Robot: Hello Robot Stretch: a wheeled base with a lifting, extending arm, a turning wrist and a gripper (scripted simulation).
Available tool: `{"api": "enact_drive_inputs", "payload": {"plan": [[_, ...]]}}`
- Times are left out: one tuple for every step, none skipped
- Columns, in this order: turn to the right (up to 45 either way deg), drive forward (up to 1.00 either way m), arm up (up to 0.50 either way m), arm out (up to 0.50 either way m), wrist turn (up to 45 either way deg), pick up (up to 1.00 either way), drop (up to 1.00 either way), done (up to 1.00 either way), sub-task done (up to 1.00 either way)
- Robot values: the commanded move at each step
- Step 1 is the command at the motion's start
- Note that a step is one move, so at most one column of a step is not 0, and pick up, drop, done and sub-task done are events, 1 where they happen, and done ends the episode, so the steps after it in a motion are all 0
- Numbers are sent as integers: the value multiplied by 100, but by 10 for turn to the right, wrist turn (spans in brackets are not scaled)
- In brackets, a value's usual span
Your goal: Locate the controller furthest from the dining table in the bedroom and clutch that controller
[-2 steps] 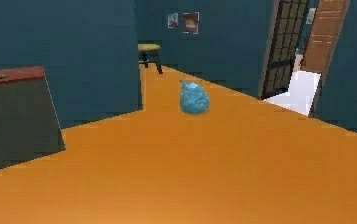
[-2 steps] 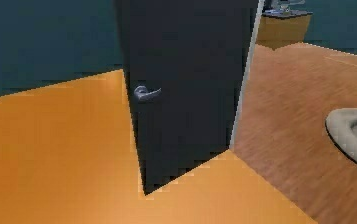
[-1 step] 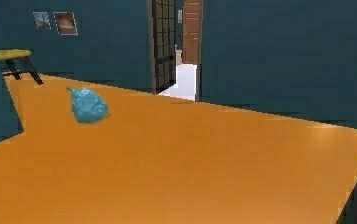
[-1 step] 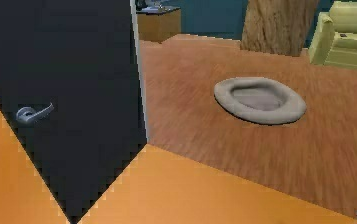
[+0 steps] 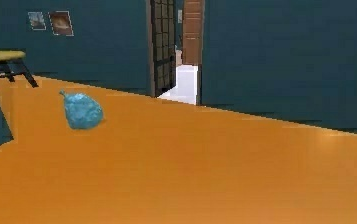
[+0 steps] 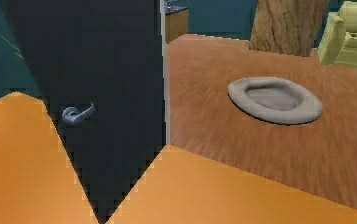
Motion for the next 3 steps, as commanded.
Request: {"api": "enact_drive_inputs", "payload": {"plan": [[0,100,0,0,0,0,0,0,0],[0,100,0,0,0,0,0,0,0],[0,100,0,0,0,0,0,0,0]]}}
